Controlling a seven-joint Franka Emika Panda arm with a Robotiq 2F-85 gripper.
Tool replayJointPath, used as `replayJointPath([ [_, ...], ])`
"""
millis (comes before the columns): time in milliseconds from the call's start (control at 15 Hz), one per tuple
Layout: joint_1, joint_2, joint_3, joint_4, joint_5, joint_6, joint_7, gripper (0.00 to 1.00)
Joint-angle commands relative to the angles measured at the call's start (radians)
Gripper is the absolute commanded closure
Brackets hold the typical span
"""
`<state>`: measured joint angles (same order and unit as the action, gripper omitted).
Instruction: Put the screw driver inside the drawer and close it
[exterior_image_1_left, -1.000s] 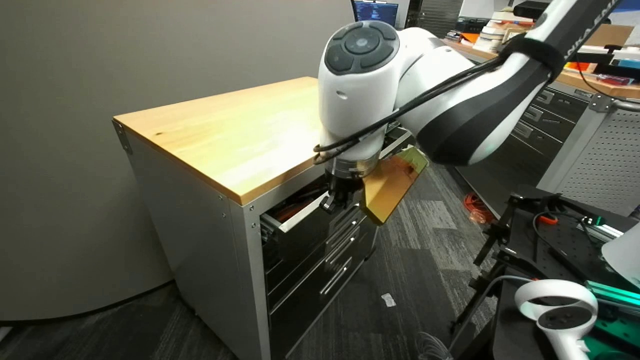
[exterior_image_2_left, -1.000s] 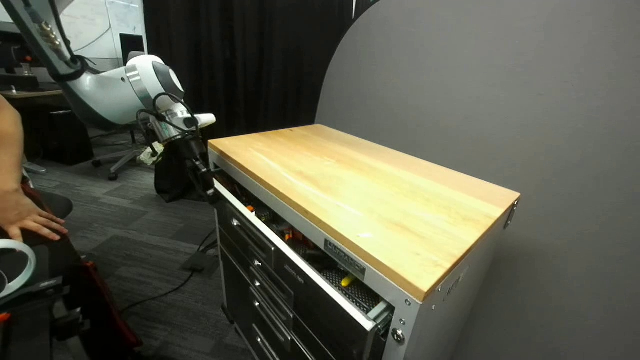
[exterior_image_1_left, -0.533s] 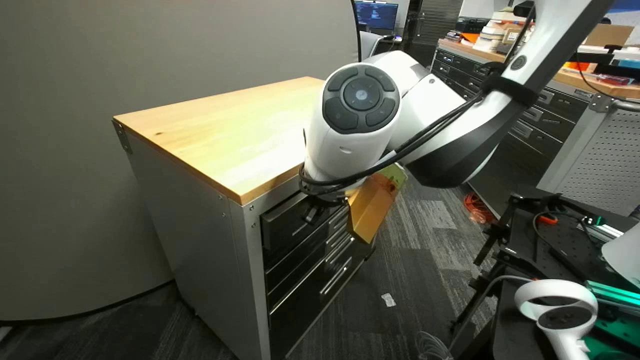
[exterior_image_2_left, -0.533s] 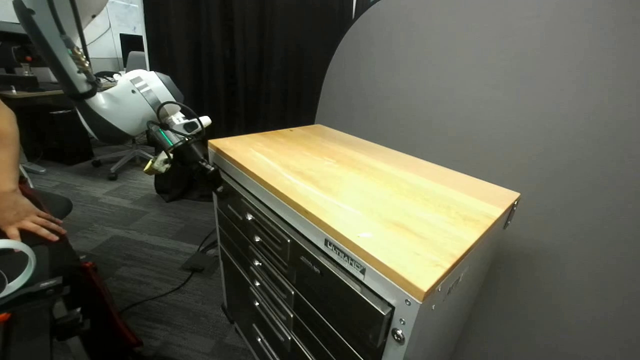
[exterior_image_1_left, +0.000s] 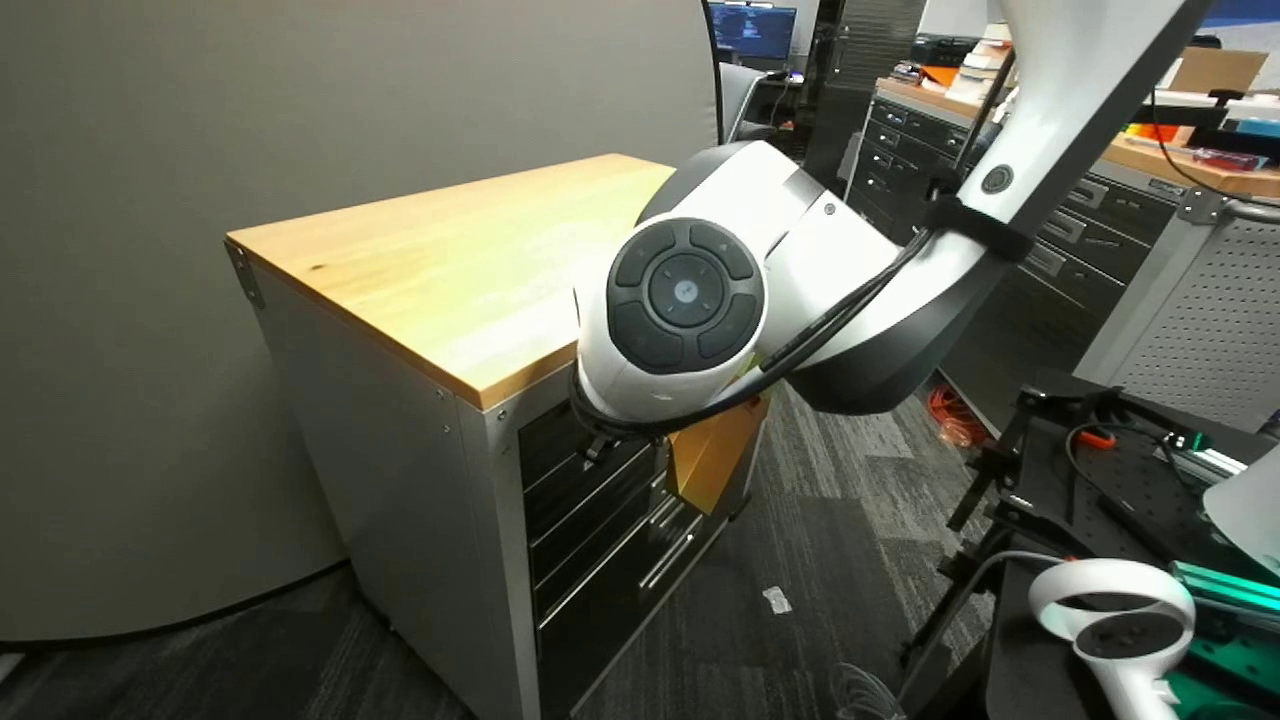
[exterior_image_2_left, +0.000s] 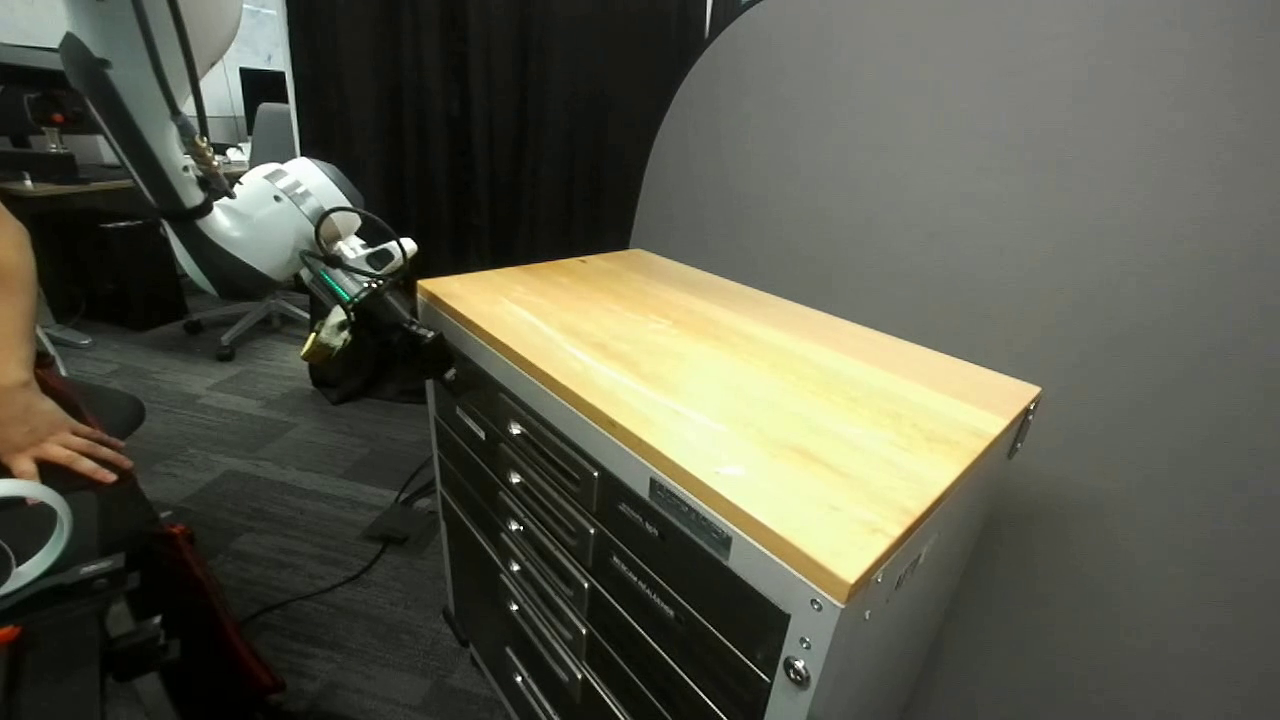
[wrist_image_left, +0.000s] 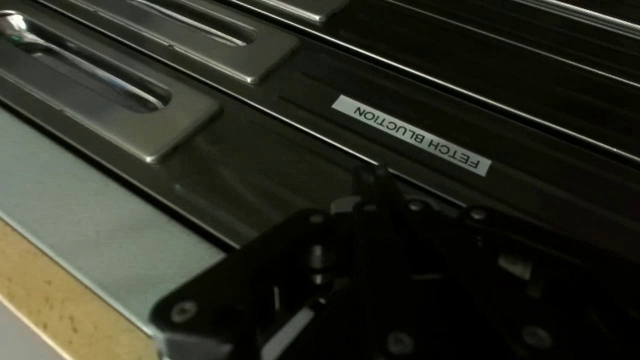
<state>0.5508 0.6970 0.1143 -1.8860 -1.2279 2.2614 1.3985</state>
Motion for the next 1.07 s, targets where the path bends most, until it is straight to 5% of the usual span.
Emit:
replayJointPath([
  [0,-0.086,-0.001,0.075,0.015,0.076,0.001,-0.125,0.67],
  [400,-0.307,-0.212,0.224,-0.167,0.506,-0.025,-0.539,0.19],
  [533,-0.318,-0.301,0.207,-0.195,0.682,-0.047,-0.677,0.04],
  [867,-0.337,-0.504,0.146,-0.169,1.053,-0.198,-0.961,0.00],
  [933,-0.284,-0.416,0.116,-0.153,0.968,-0.143,-0.888,0.00],
  [1000,-0.296,-0.455,0.116,-0.151,1.011,-0.172,-0.921,0.00],
])
